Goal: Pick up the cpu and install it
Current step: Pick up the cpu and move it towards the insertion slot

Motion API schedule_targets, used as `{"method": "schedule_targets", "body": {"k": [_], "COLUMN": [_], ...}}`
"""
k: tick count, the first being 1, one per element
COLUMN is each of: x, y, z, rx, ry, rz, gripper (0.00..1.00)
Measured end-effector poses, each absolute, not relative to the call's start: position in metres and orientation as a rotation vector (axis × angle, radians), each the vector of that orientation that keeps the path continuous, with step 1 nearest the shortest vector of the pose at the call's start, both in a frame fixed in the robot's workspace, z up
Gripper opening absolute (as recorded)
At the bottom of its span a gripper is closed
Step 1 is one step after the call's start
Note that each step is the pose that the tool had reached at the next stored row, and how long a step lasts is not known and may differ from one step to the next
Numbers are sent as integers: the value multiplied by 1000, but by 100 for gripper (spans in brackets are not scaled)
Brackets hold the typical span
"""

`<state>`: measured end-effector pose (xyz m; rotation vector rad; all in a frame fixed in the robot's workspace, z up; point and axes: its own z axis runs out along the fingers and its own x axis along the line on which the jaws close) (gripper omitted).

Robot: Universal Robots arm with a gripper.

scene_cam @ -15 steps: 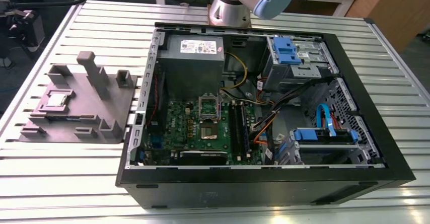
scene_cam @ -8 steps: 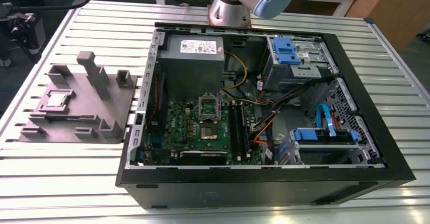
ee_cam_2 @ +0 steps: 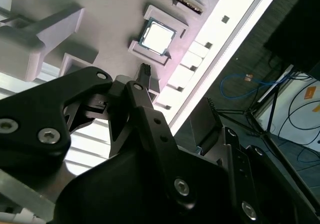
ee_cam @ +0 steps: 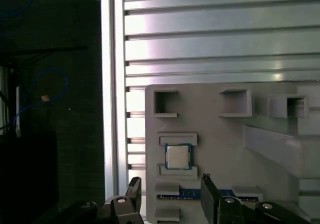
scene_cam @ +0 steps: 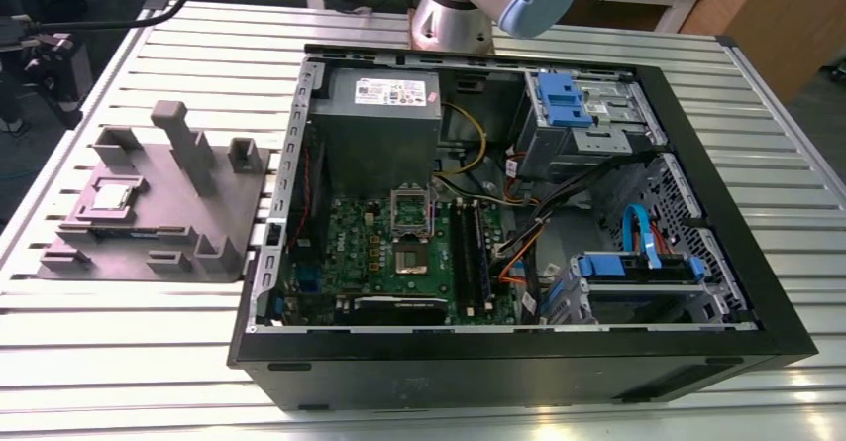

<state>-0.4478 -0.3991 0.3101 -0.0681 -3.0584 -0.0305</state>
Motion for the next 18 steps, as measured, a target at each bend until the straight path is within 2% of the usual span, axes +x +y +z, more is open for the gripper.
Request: {"method": "schedule_targets", "body": {"k": [7, 10, 11, 18], "x": [-448, -448, -448, -449], "y": [-399, -400, -400, -400], "z": [306, 305, 305, 302], "rx": [-68, -65, -64, -63], "ry": [-3053, -3050, -3050, -3073], "rz": [-36, -113, -118, -120], "gripper": [59, 59, 59, 59]}}
